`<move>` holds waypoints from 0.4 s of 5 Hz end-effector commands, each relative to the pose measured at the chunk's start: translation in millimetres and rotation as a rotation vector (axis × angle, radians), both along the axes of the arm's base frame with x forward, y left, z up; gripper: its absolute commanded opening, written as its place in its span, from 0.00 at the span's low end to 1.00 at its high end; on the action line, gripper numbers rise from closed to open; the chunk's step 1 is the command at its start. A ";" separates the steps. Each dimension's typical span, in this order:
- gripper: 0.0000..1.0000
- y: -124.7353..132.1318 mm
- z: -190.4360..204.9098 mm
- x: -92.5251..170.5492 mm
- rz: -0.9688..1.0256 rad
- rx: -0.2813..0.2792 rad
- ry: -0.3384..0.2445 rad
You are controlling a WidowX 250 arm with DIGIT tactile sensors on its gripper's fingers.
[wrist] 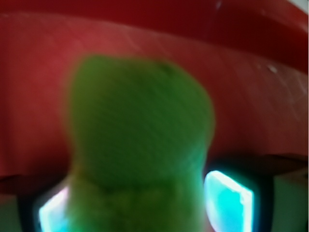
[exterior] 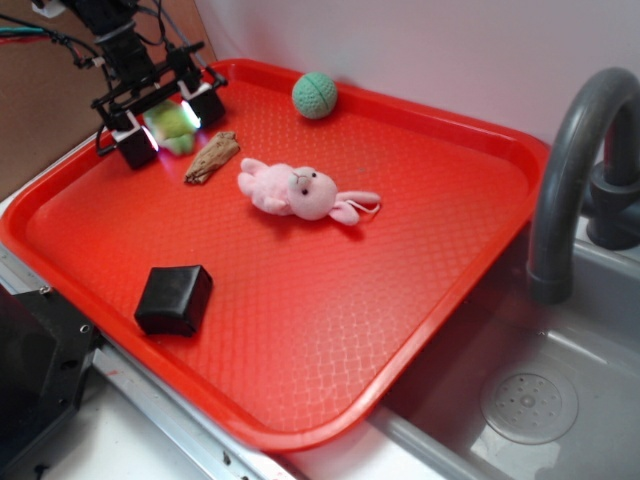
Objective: Grab the green animal.
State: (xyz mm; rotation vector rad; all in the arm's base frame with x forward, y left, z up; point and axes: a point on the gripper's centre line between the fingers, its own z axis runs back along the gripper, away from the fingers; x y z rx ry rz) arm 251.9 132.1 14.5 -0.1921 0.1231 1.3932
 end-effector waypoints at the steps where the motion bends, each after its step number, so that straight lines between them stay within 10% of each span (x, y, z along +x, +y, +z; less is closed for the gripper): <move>1: 0.00 -9.5 6.0 -7.4 -0.026 0.056 0.007; 2: 0.00 -11.1 22.1 -10.2 -0.088 0.128 -0.012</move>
